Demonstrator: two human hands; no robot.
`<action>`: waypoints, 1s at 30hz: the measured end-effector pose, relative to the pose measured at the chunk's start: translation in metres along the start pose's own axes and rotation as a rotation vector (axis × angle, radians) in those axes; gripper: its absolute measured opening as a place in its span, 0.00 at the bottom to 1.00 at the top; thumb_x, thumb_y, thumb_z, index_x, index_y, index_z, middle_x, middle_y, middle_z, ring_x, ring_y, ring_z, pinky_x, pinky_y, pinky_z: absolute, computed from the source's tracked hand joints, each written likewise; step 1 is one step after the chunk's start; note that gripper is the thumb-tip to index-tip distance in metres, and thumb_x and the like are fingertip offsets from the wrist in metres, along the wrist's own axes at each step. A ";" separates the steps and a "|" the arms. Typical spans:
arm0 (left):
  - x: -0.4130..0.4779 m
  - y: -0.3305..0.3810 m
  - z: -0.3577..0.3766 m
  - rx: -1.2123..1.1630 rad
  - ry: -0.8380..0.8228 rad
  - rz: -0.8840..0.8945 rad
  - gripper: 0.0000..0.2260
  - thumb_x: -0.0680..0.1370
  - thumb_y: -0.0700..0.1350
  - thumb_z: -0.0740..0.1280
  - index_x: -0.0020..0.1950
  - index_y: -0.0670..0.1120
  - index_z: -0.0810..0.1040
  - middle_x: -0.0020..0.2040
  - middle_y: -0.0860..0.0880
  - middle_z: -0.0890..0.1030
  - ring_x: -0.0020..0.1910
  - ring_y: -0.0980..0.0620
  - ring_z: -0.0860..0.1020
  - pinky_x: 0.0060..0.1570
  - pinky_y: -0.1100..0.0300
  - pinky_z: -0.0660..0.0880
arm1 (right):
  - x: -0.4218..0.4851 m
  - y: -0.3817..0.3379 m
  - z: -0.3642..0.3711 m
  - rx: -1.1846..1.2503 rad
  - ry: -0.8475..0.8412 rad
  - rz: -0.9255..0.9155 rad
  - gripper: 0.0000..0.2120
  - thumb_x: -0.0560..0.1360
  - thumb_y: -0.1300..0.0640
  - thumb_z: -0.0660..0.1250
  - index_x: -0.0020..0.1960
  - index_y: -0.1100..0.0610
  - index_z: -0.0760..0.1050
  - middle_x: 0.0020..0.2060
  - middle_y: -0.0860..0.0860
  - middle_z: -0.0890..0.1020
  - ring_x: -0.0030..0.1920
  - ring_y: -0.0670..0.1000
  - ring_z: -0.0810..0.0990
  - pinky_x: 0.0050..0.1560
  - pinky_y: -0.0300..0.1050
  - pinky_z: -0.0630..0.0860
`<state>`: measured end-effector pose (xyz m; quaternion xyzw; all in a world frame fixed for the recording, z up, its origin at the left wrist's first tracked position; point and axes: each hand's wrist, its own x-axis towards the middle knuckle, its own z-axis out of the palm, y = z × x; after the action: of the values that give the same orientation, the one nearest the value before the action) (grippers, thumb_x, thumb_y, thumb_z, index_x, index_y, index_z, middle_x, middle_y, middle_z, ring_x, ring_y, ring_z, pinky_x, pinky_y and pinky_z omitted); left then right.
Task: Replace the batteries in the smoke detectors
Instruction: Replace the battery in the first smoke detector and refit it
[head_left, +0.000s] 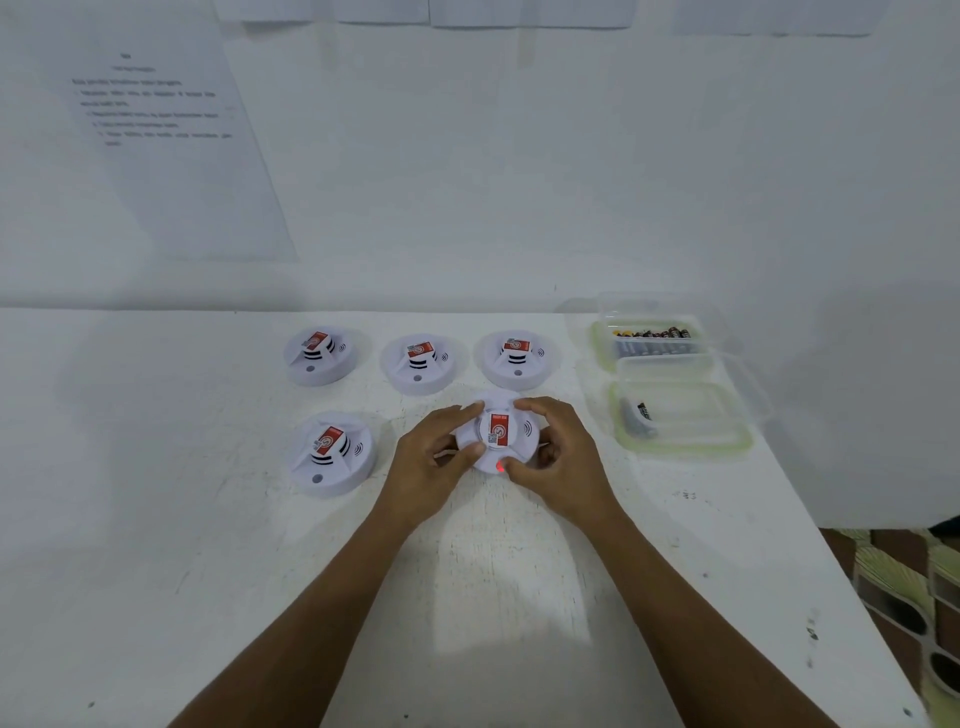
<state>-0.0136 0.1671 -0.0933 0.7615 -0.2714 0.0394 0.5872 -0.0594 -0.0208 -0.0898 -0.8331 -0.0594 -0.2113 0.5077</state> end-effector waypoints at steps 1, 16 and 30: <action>0.000 0.000 0.000 -0.002 0.000 -0.001 0.20 0.76 0.51 0.67 0.67 0.49 0.73 0.63 0.56 0.77 0.61 0.60 0.77 0.57 0.68 0.74 | 0.000 0.000 0.000 -0.001 -0.002 0.001 0.31 0.64 0.48 0.76 0.64 0.50 0.73 0.60 0.41 0.75 0.59 0.46 0.76 0.55 0.49 0.80; -0.001 0.001 0.001 -0.030 0.014 -0.066 0.18 0.78 0.42 0.68 0.68 0.47 0.74 0.63 0.51 0.79 0.60 0.58 0.79 0.55 0.66 0.76 | -0.001 0.002 -0.007 0.211 -0.067 0.217 0.20 0.74 0.60 0.73 0.65 0.53 0.77 0.60 0.49 0.82 0.57 0.50 0.82 0.56 0.53 0.81; -0.002 0.005 0.001 -0.022 0.004 -0.072 0.18 0.78 0.41 0.67 0.69 0.47 0.73 0.62 0.58 0.78 0.60 0.59 0.79 0.56 0.64 0.77 | -0.001 0.003 -0.006 0.232 -0.054 0.243 0.19 0.75 0.59 0.72 0.66 0.54 0.77 0.61 0.52 0.81 0.59 0.50 0.82 0.57 0.54 0.81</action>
<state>-0.0177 0.1660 -0.0902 0.7641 -0.2428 0.0167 0.5974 -0.0611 -0.0274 -0.0900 -0.7754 0.0042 -0.1178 0.6204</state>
